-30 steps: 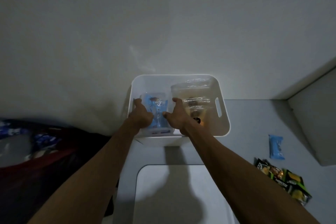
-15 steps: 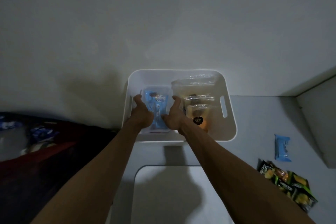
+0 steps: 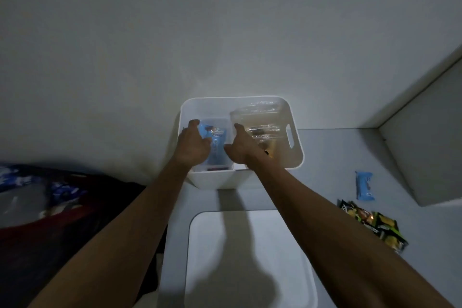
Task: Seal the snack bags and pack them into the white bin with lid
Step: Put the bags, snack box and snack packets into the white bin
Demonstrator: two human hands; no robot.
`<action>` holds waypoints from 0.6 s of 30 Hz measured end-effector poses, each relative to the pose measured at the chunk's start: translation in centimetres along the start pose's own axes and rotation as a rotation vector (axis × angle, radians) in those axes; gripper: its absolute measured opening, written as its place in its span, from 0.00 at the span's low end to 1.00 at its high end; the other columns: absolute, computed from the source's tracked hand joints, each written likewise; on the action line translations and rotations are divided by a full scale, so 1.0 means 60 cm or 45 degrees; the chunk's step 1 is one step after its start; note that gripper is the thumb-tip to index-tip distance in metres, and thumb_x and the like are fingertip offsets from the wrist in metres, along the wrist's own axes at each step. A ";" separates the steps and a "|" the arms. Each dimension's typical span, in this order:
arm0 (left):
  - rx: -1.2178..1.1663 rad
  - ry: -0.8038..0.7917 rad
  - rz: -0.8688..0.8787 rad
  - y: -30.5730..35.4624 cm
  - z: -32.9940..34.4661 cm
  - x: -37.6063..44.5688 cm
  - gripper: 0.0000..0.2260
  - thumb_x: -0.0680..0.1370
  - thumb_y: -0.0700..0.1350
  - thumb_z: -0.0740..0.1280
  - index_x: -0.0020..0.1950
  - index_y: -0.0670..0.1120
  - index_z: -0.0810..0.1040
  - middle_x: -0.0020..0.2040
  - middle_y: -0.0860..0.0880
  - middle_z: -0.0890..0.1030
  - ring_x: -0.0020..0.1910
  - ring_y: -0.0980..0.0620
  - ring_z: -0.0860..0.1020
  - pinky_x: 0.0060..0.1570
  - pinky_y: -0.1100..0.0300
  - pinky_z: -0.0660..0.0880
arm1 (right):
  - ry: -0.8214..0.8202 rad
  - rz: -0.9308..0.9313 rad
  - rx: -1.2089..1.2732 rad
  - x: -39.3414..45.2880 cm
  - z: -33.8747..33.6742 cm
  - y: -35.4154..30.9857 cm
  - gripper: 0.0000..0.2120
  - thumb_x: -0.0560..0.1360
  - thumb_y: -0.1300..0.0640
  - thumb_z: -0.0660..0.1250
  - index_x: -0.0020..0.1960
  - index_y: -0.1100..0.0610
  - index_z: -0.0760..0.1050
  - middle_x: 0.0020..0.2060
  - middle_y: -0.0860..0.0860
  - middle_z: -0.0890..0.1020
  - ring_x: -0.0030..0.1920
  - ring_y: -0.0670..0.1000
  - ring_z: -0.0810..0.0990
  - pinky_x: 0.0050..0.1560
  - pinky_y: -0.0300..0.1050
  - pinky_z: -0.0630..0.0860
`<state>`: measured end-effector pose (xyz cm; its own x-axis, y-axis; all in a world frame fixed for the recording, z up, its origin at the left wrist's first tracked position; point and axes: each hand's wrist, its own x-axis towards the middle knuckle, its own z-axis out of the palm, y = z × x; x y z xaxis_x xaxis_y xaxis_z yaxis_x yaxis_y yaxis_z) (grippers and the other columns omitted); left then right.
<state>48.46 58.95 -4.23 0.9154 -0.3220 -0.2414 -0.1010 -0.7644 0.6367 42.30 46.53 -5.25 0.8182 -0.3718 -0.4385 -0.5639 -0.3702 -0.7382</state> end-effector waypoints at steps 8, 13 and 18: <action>-0.173 0.249 0.225 0.031 -0.045 -0.139 0.23 0.77 0.45 0.69 0.71 0.45 0.69 0.66 0.40 0.76 0.64 0.42 0.75 0.63 0.55 0.69 | 0.293 -0.135 0.150 -0.174 -0.050 0.009 0.31 0.76 0.56 0.67 0.76 0.51 0.59 0.65 0.57 0.75 0.60 0.56 0.76 0.61 0.54 0.77; -0.297 0.232 0.342 0.056 0.007 -0.238 0.22 0.76 0.44 0.71 0.69 0.45 0.71 0.64 0.41 0.76 0.64 0.43 0.74 0.65 0.54 0.68 | 0.437 -0.119 0.179 -0.295 -0.099 0.095 0.28 0.77 0.51 0.69 0.74 0.50 0.64 0.64 0.55 0.77 0.61 0.55 0.77 0.62 0.55 0.76; -0.300 0.109 0.411 0.088 0.113 -0.323 0.22 0.75 0.47 0.72 0.68 0.45 0.72 0.63 0.40 0.77 0.64 0.42 0.75 0.64 0.52 0.70 | 0.603 -0.028 0.253 -0.390 -0.178 0.236 0.25 0.78 0.50 0.67 0.73 0.50 0.66 0.65 0.55 0.76 0.60 0.54 0.78 0.57 0.51 0.79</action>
<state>27.56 57.36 -1.13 0.8813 -0.4695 0.0540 -0.3059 -0.4797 0.8224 13.97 40.91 0.04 0.6632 -0.7276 -0.1755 -0.4773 -0.2305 -0.8480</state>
